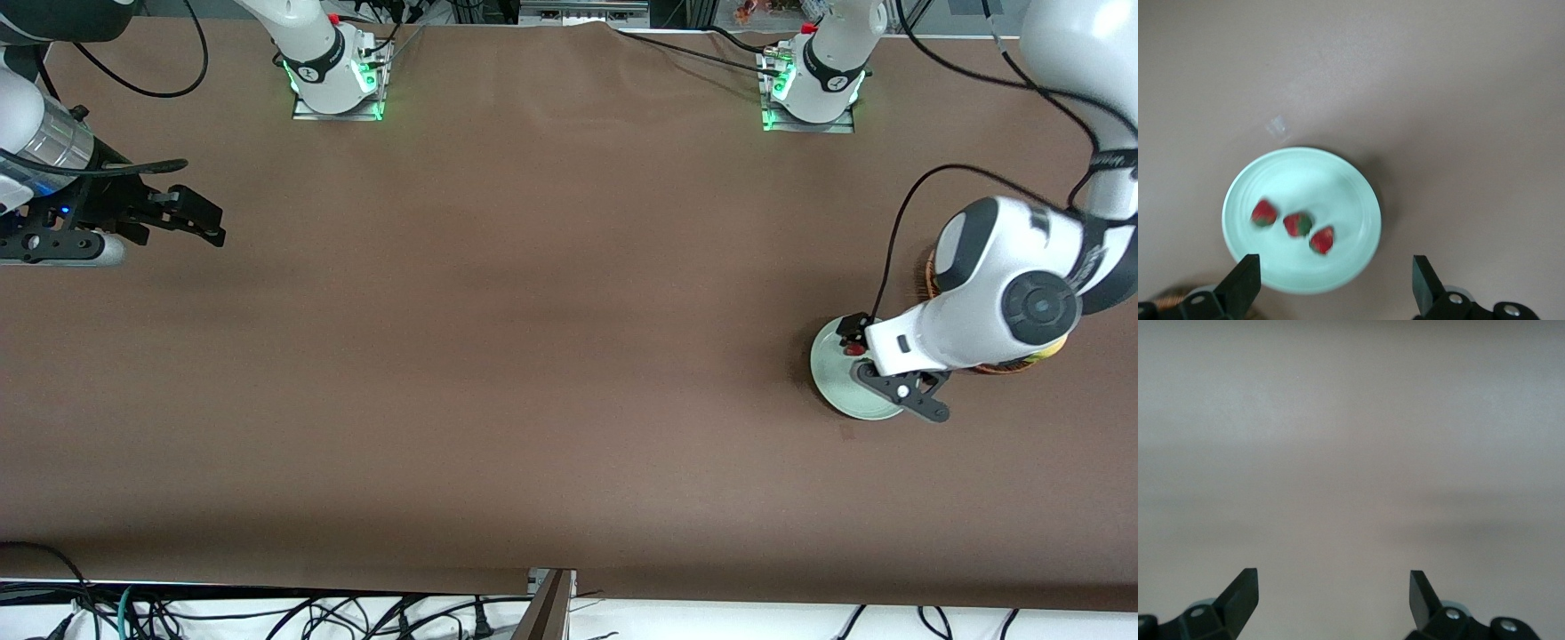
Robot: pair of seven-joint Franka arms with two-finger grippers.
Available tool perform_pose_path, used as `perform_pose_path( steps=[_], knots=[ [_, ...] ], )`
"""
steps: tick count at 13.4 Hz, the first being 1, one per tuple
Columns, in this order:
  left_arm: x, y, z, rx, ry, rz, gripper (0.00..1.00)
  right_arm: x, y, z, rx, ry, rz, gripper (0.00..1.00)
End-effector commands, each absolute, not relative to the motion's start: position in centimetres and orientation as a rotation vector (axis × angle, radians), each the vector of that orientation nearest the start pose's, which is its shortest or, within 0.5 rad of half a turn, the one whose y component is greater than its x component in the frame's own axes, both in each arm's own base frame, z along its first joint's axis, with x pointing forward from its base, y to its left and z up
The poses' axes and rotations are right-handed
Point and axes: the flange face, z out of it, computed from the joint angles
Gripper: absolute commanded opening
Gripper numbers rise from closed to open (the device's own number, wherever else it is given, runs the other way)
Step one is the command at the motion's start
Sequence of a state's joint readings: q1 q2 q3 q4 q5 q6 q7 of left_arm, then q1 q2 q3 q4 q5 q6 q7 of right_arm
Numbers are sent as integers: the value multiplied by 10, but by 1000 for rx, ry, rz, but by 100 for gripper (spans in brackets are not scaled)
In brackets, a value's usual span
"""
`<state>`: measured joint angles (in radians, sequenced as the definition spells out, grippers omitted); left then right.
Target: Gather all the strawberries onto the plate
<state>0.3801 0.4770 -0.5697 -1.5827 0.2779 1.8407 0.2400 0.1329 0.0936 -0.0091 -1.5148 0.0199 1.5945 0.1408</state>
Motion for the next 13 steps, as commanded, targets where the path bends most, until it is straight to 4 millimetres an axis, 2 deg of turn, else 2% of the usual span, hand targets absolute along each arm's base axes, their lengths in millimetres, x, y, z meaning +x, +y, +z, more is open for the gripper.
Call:
perform_pose_path(
  steps=[1, 3, 5, 7, 10, 11, 12, 13],
  knots=[
    [647, -46, 453, -3057, 573, 248, 100, 579, 74, 608, -3133, 27, -3, 100],
    [642, -43, 493, -3095, 389, 305, 100, 579, 76, 608, -3134, 20, -8, 100],
    [632, -41, 519, -3083, 371, 369, 100, 580, 76, 613, -3134, 19, -25, 100],
    [616, -31, 561, -3050, 340, 309, 100, 581, 75, 615, -3135, 22, -37, 100],
    [622, -18, 561, -3042, 309, 269, 100, 585, 74, 621, -3149, 32, -124, 100],
    [628, 2, 557, -3060, 256, 237, 100, 588, 73, 622, -3146, 37, -150, 100],
    [633, -2, 569, -3040, 234, 98, 100, 588, 73, 623, -3146, 39, -156, 100],
    [632, -7, 578, -3028, 216, 53, 100, 587, 73, 624, -3149, 39, -159, 100]
  ],
)
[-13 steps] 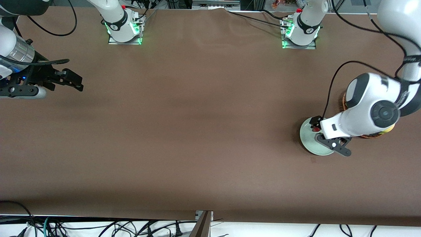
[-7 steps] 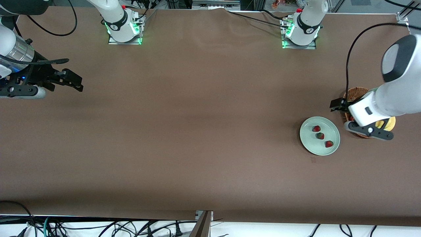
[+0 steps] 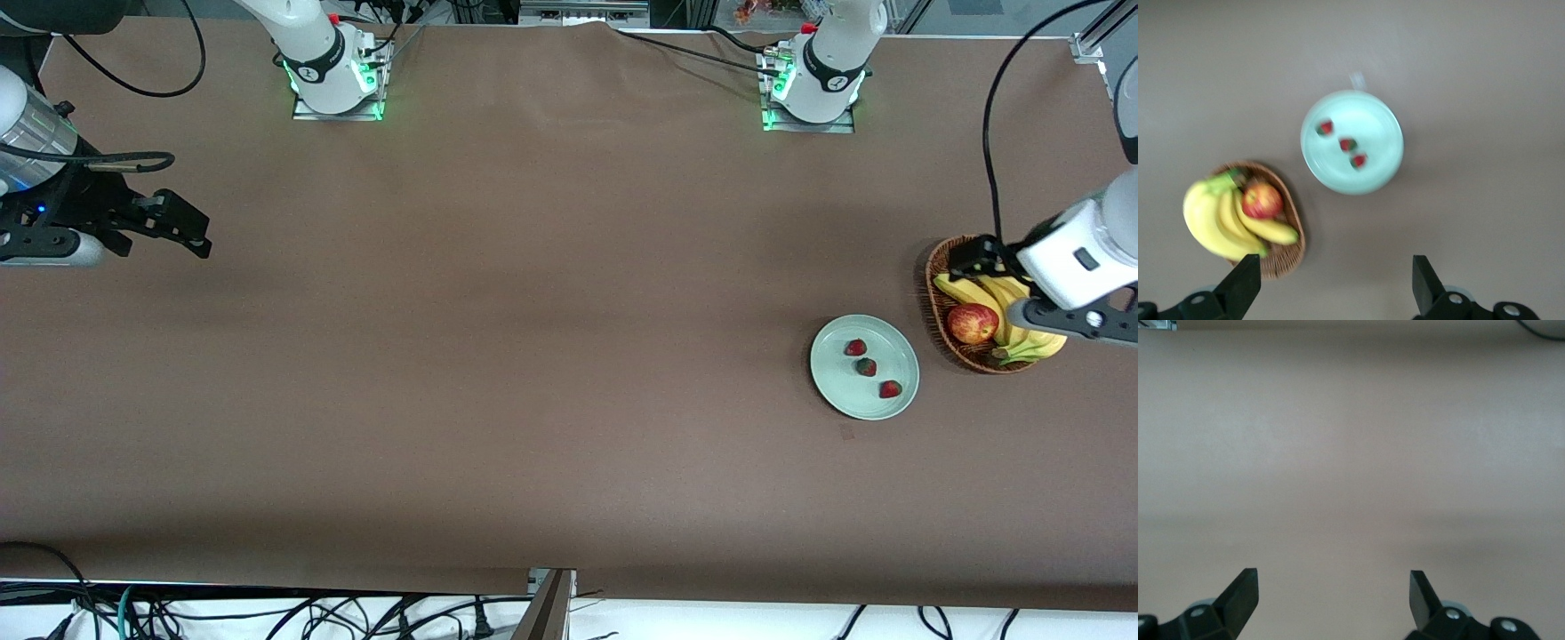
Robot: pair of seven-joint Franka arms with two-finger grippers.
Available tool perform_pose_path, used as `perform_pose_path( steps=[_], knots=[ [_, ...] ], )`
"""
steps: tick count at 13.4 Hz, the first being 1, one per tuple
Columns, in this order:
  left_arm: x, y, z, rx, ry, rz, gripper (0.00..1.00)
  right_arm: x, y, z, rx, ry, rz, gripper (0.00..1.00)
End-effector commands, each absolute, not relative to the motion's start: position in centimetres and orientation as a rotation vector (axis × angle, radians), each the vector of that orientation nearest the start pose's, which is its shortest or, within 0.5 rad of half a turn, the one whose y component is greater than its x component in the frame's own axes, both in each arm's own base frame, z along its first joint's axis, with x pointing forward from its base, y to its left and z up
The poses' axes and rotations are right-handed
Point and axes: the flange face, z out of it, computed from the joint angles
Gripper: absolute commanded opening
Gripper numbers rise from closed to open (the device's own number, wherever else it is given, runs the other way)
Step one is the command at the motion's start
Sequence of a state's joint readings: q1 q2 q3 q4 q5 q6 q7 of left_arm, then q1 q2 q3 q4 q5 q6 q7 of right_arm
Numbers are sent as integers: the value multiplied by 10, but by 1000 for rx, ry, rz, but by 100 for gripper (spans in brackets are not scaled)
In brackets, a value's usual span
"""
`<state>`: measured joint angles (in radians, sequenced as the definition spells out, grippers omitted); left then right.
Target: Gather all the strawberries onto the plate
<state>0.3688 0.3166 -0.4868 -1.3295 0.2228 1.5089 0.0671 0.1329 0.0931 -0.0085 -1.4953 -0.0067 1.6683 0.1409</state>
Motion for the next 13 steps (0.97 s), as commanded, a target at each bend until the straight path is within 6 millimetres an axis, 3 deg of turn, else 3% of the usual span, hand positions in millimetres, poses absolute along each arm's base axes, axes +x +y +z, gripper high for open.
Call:
perform_pose_path(
  steps=[1, 4, 7, 9, 13],
  knots=[
    [630, -16, 581, -3052, 192, 47, 100, 588, 72, 625, -3144, 42, -162, 100],
    [609, 3, 577, -3121, 78, 75, 100, 590, 72, 623, -3140, 42, -171, 100],
    [575, 12, 572, -3143, 42, -82, 100, 587, 72, 624, -3142, 25, -159, 100],
    [571, 10, 571, -3145, 61, -68, 100, 586, 81, 624, -3149, 5, -159, 100],
    [574, 9, 569, -3145, 58, -61, 100, 587, 64, 623, -3144, 47, -142, 100]
  ],
)
